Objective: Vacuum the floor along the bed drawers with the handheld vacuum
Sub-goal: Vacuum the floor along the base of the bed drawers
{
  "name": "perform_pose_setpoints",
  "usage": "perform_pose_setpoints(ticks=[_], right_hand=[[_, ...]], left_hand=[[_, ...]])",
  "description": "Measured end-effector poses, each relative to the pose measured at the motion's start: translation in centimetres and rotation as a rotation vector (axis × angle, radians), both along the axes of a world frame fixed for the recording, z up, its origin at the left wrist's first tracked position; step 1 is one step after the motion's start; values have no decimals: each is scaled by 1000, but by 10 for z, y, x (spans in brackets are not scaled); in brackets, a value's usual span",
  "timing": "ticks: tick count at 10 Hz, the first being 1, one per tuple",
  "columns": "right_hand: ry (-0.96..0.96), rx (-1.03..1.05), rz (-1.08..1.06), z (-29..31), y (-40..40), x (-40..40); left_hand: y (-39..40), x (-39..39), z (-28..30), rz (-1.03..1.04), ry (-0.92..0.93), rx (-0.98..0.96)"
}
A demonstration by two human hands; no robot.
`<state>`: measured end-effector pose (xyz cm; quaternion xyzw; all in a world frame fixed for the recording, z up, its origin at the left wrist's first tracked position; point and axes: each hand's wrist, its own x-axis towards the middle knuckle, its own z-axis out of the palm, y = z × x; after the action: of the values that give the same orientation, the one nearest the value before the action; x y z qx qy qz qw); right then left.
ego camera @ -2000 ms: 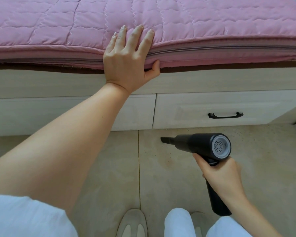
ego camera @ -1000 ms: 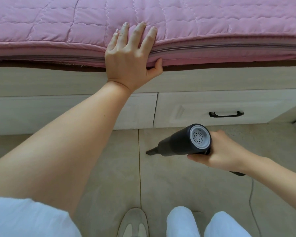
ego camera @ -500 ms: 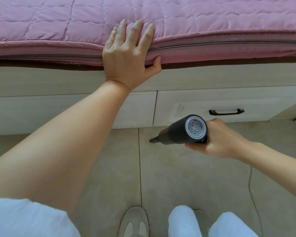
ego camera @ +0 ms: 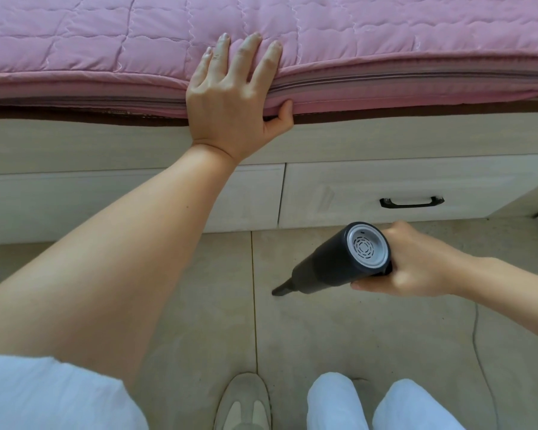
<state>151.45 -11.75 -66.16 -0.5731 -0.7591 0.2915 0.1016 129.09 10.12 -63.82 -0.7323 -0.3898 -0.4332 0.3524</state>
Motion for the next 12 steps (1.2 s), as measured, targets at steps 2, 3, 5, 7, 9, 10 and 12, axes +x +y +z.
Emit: perform_pose_setpoints(ticks=[2,3,5,7,9,10,12], right_hand=[[2,37,-13,-6,-1,-10],[20,-21,50,-3,0,-14],[-16,-95,133,5,-2,-15],[5,18,-3,0,-1,-3],[-47,59,-12,0,4,8],[-41,13,3,6,2,8],[-45,-125,79,16,-4,9]], left_hand=[[0,0,0,3,1,2],[0,0,0,1,4,-2],[0,0,0,2,3,1],[0,0,0,-3,2,-4],[0,-1,0,-5,6,-9],[0,-1,0,-3,2,-11],[-1,-1,0,-13,7,-28]])
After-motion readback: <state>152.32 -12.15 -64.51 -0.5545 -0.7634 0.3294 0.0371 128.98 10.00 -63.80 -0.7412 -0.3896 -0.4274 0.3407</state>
